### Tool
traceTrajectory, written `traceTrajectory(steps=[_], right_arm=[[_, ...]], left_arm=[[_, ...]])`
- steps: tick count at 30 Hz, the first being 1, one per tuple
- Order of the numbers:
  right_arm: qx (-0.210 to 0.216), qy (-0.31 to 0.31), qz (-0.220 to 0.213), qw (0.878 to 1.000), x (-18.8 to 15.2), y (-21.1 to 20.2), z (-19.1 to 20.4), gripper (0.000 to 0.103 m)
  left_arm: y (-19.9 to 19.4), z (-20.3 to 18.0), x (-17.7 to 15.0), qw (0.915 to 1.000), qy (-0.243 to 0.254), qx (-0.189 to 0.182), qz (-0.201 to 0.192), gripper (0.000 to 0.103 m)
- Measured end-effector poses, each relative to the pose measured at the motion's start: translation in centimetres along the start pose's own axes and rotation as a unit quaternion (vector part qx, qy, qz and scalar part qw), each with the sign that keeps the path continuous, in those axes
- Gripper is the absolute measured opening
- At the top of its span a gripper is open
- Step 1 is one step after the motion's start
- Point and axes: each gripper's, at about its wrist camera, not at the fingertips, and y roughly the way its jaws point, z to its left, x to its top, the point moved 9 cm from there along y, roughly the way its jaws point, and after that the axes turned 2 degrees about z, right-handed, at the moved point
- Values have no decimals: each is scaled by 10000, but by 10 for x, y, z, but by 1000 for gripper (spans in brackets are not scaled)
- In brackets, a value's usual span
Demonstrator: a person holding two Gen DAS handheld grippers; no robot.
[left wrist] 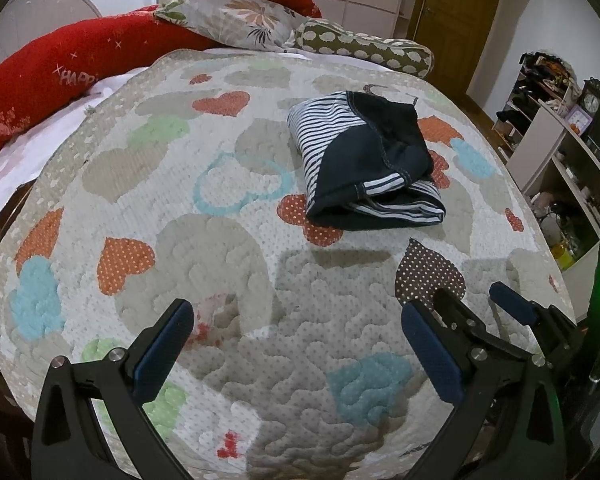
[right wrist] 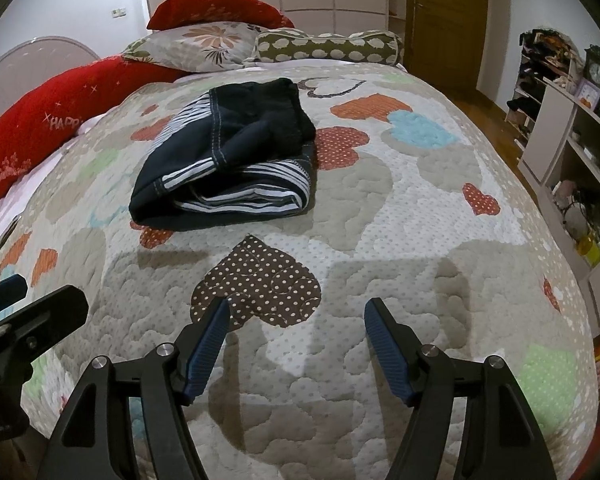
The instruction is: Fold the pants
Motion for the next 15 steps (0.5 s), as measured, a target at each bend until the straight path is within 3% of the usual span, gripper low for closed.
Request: traceTrajectory(steps=[15], right_arm=[[26, -132, -50, 9999, -2, -1, 9, 75]], left_arm=[[5, 4, -2, 9997, -140, -166, 120, 103]])
